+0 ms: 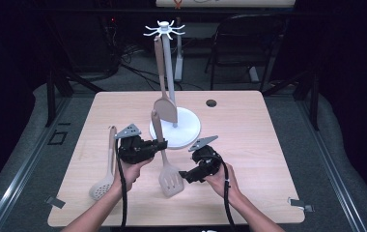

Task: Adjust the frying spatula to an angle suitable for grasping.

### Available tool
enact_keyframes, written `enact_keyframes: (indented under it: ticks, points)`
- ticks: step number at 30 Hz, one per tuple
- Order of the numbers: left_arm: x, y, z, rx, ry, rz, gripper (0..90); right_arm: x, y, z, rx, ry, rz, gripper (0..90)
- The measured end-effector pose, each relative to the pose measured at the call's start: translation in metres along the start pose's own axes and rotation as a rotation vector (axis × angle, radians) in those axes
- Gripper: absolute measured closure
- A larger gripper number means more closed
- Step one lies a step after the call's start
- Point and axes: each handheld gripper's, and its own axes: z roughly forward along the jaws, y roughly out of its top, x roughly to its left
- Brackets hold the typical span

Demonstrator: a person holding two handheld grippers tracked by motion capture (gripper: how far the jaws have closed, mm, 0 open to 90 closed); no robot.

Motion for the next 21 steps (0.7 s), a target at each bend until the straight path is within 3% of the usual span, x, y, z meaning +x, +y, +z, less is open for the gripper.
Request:
enact_keyframes:
  ticks: [2, 5, 11, 21]
  points:
    - [-0.004, 0.005, 0.000, -0.006, 0.001, 0.042, 77.5, -0.004, -0.007, -0.007, 0.008, -0.016, 0.004, 9.6]
    - [-0.007, 0.009, 0.000, -0.007, 0.003, 0.070, 77.5, -0.009, -0.013, -0.014, 0.025, -0.030, 0.011, 9.2]
    - [-0.010, 0.020, 0.003, -0.008, 0.002, 0.096, 77.5, -0.023, -0.027, -0.026, 0.030, -0.065, 0.037, 7.8]
    - [-0.011, 0.038, 0.008, 0.008, 0.021, 0.142, 77.5, -0.034, -0.028, -0.027, 0.053, -0.098, 0.047, 7.1]
